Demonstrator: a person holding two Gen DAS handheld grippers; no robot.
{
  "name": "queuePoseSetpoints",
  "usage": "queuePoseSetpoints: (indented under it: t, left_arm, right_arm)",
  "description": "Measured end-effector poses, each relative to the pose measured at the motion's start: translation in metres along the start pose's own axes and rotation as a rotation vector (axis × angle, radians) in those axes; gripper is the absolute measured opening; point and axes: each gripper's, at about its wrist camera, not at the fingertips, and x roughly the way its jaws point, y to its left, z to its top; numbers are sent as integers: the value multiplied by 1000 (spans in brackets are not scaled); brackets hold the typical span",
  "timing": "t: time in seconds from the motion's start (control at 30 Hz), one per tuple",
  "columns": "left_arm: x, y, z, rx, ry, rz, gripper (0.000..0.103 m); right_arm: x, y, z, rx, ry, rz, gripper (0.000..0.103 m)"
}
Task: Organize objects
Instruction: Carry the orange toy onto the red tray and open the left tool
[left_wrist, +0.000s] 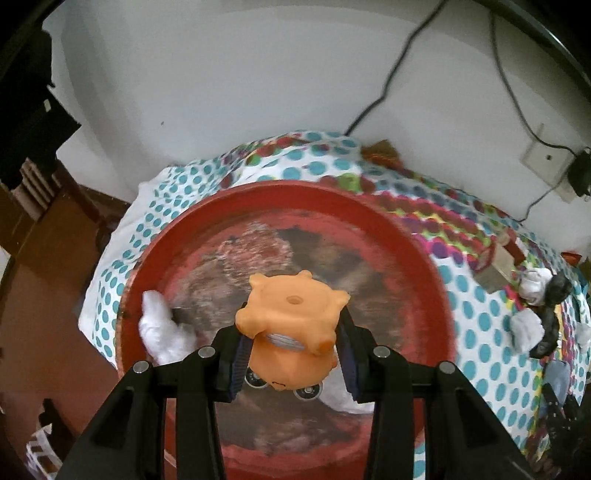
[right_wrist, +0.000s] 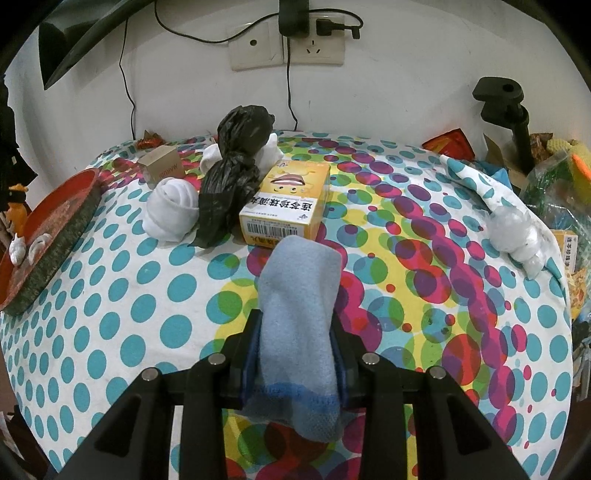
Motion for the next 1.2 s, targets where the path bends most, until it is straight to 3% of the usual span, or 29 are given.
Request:
queuePoseSetpoints:
  t: [0.33,0.93,1.2]
  left_arm:
    - [31,37,-2,-43,42,39,39]
    - [48,52,-1,-79,32,24,43]
    - [38,52,2,-50,-15,24,64]
  right_arm:
    - [0,0,0,-3,1,-3,34]
    - [1,0,0,-11,1,-11,34]
    - [1,-1,0,-14,1,-15,34]
